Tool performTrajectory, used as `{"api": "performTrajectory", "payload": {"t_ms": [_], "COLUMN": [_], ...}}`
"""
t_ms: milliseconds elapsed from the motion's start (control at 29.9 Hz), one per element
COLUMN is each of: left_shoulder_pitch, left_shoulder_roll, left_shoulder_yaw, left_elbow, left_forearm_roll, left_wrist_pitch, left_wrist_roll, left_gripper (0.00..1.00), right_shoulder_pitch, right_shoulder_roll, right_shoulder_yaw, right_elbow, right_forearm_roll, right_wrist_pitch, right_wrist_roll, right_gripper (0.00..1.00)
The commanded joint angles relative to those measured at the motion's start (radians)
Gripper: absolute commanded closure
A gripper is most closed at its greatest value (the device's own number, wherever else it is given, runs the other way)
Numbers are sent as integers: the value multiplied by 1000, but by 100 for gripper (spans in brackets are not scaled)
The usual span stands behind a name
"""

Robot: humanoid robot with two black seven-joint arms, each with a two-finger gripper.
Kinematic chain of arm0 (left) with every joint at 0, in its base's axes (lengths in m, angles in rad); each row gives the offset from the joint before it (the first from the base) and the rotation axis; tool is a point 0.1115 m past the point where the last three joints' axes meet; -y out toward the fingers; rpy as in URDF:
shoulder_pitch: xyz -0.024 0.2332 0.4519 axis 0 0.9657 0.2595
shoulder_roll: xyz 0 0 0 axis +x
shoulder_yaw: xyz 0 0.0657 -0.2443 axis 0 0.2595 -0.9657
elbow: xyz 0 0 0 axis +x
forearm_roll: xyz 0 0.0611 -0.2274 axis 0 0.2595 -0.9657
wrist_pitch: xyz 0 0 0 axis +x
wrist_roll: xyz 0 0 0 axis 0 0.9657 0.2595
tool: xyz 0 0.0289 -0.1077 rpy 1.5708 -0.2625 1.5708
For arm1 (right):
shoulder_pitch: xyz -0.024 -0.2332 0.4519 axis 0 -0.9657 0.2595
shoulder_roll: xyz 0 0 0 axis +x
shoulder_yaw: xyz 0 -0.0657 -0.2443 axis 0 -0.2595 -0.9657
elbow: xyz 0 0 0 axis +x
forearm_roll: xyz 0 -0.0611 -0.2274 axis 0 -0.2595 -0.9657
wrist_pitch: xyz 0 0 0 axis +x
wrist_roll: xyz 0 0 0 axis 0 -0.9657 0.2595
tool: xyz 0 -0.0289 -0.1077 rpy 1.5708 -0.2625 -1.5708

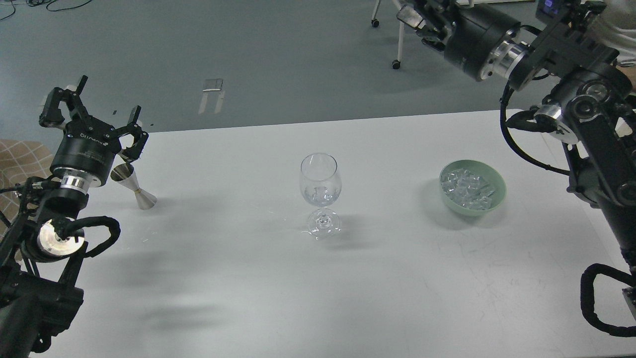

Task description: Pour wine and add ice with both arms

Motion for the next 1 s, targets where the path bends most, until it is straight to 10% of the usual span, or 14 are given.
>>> {"api": "performTrajectory", "payload": {"t_ms": [0, 334, 969], "left_shoulder_pitch": [-4, -30, -412], "left_shoulder_roll": [0, -6, -71], "left_shoulder_yaw": [3, 8, 152], "left_elbow": [2, 12, 400], "left_forearm_roll": [2, 13, 14], "left_wrist_pitch": [3, 7, -8], "left_wrist_roll": [0, 2, -2], "left_gripper": [2, 2, 2], "right_shoulder_pitch": [0, -30, 7], "right_shoulder_roll": [5, 9, 101], "right_shoulder_yaw": [58, 166, 198], "right_elbow": [-55, -116, -501], "right_forearm_roll": [190, 630, 936], "right_wrist_pitch": [-1, -156, -161], "right_wrist_roll": [0, 5, 19], "right_gripper": [0, 0, 0]}}
